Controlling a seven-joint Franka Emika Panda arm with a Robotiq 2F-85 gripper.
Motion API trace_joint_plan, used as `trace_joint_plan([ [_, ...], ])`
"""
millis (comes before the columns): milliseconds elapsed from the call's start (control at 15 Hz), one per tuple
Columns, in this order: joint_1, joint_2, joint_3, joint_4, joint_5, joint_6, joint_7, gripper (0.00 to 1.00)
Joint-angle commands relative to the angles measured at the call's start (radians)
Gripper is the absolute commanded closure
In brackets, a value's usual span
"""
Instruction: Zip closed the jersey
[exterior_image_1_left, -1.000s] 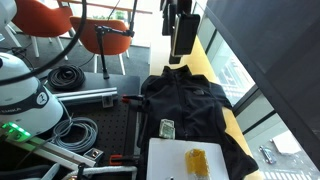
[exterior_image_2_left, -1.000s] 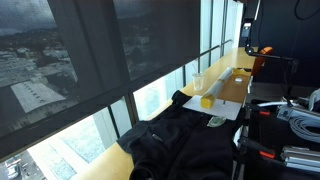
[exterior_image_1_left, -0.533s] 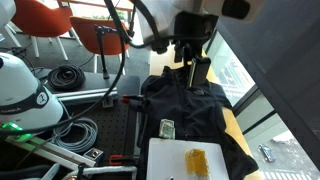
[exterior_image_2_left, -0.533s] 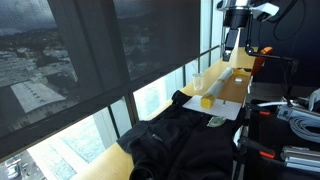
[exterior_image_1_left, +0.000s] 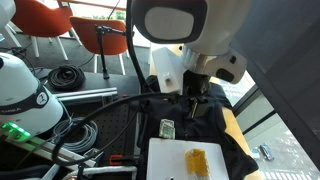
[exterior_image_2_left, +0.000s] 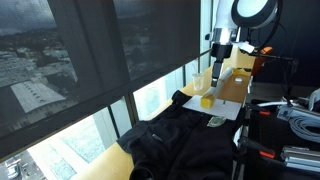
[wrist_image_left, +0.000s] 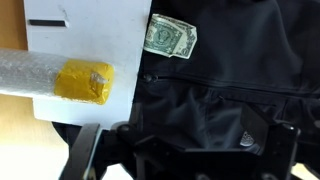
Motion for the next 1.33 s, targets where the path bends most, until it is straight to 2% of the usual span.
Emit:
trace_joint_plan([
  [0, -0.03, 0.158, 0.034, 0.085, 0.018, 0.076, -0.004, 0.0],
  [400, -0.053, 0.352, 0.052, 0.186, -0.046, 0.184, 0.109, 0.0],
  [733, -0.043, 0.473, 0.046, 0.254, -0.089, 0.234, 0.175, 0.0],
  [1267, -0.047, 0.5, 0.057, 0.248, -0.098, 0.232, 0.231, 0.0],
])
